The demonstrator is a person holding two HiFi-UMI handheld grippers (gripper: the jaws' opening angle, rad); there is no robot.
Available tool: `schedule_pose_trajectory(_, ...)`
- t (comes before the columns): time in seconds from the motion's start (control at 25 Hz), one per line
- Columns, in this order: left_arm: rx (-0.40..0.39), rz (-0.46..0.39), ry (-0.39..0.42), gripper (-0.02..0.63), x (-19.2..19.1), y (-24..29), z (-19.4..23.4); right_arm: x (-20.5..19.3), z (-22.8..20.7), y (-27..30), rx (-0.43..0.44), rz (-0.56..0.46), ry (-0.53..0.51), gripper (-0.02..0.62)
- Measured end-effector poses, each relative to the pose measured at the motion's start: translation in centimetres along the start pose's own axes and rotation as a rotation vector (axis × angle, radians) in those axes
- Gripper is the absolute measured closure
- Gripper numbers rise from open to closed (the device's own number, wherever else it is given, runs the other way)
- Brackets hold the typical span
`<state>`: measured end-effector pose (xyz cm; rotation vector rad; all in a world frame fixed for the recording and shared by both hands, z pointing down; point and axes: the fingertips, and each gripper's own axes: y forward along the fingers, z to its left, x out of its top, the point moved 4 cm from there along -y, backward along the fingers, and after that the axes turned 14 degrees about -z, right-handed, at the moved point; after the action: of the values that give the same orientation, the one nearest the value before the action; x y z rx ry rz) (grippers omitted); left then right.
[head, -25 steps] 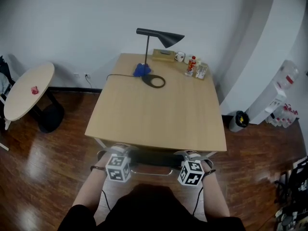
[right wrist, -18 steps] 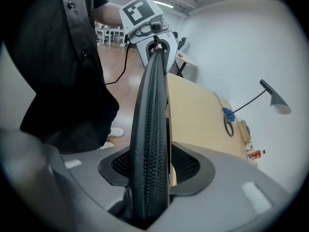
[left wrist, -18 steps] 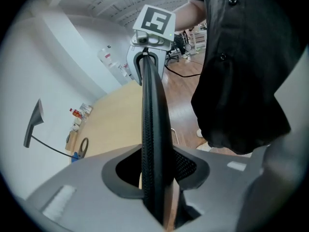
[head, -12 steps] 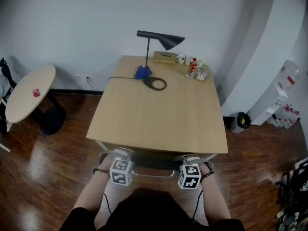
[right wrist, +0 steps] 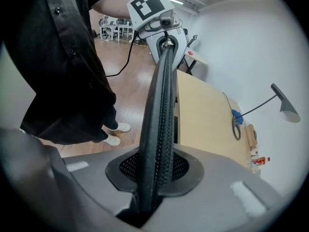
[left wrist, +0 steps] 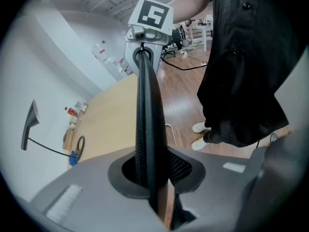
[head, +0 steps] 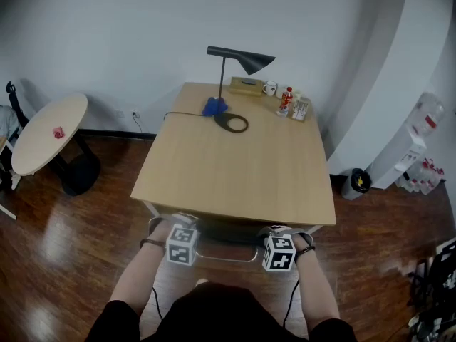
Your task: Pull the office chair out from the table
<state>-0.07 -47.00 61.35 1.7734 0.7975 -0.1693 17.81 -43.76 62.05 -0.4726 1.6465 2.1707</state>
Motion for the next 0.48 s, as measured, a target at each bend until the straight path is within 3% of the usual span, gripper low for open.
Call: schedule_pose_trajectory(0.48, 0.008, 0.016, 0.001, 0.537, 1.1, -1.0, -3.1, 1.1, 3.7, -0.8, 0.005, -0.004, 0.019, 0.52)
